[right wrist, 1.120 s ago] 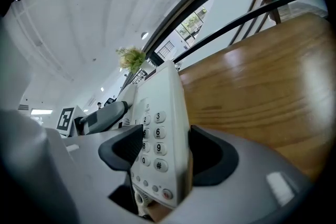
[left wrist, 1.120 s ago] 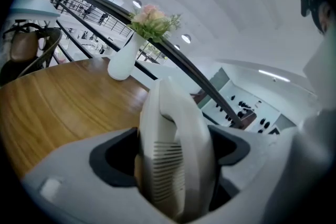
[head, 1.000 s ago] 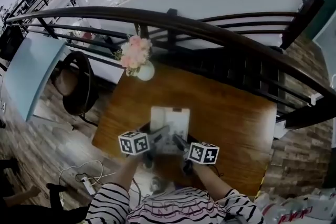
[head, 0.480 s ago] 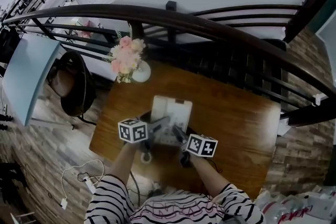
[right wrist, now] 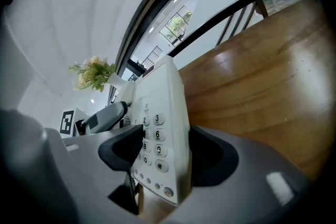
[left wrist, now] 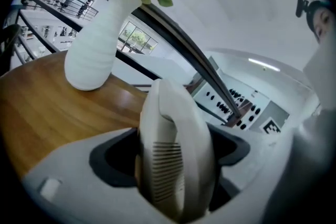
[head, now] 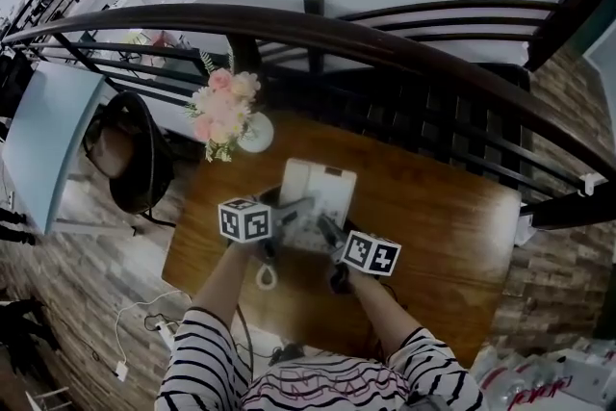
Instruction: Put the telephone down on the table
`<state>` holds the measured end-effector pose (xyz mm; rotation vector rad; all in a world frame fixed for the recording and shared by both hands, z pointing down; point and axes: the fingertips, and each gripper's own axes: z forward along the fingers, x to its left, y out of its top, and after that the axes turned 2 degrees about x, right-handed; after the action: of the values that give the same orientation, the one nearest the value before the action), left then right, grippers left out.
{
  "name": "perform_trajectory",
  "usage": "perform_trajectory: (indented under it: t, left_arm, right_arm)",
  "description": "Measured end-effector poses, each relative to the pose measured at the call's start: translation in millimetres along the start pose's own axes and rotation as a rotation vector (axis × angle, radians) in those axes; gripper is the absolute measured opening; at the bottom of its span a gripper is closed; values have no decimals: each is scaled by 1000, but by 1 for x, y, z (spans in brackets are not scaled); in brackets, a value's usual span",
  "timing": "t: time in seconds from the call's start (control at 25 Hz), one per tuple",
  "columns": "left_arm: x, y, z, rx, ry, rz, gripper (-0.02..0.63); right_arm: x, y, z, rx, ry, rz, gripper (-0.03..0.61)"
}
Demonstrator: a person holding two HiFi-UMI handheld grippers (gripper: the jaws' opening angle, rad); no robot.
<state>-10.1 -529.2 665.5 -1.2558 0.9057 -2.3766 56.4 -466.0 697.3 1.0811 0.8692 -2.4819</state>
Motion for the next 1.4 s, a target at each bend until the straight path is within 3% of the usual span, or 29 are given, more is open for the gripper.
perform_trajectory:
  t: [0.32,0.68,1.12,1.4]
  left_arm:
    - [17,12,26,72,-10,33,413]
    - [39,9,45,144,27,13,406]
    - [44,6,51,187,63,-12,407]
    - [45,9,51,156,81,-6,402]
  right_arm:
    - [-11,14,18,4,-13,52,279]
    - [-16,19,27,5,1,79,261]
    - [-21,20,29,11,-11,80,262]
    - [-25,20,30,6,-15,65,261]
